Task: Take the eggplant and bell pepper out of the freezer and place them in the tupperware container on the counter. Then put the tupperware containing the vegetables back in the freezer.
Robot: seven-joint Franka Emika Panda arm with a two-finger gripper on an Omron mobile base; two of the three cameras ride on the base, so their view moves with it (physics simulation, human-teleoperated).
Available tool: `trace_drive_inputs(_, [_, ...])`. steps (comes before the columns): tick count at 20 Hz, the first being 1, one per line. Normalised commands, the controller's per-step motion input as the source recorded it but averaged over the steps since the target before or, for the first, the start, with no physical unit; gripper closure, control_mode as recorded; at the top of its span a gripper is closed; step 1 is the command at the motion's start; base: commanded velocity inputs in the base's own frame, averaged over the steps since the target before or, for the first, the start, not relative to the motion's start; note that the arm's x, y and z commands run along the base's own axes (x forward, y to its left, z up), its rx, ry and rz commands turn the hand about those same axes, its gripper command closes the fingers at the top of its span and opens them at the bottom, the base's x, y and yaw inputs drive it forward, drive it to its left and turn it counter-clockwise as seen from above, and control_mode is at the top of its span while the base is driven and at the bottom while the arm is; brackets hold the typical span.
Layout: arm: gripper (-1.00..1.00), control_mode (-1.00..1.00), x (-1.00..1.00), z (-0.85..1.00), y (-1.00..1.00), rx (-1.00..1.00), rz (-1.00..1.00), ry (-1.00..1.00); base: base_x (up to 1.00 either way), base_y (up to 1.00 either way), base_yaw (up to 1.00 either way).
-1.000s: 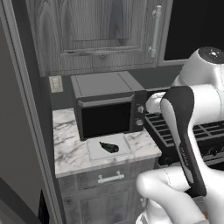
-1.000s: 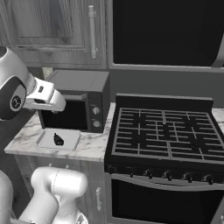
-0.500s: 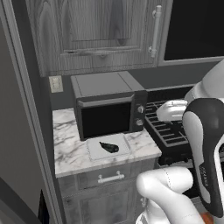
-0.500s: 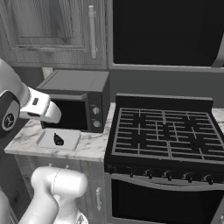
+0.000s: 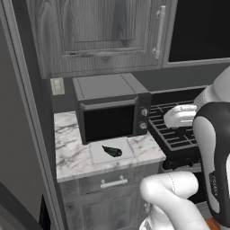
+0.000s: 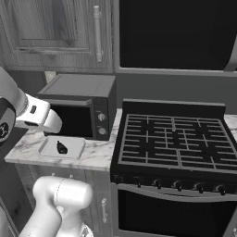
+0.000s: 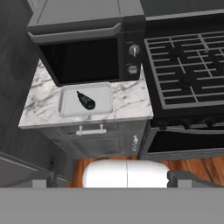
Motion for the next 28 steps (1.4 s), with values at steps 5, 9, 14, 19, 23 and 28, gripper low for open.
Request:
trace_drive_inputs(5, [-1.00,-1.00,0.00,0.00,0.00,0.00,0.00,0.00,0.00,0.00,0.00])
trace_drive_inputs(9, [-1.00,-1.00,0.00,0.00,0.00,0.00,0.00,0.00,0.00,0.00,0.00])
trace_drive_inputs(14, [-1.00,-1.00,0.00,0.00,0.00,0.00,0.00,0.00,0.00,0.00,0.00])
trace_drive_inputs(19, [-1.00,1.00,0.00,0.00,0.00,0.00,0.00,0.00,-0.25,-0.01,-0.02])
trace_drive_inputs(23, [-1.00,1.00,0.00,0.00,0.00,0.00,0.00,0.00,-1.00,-0.31,-0.05])
trace_drive_inputs(28, [-1.00,1.00,0.00,0.00,0.00,0.00,0.00,0.00,-1.00,-0.52,0.03])
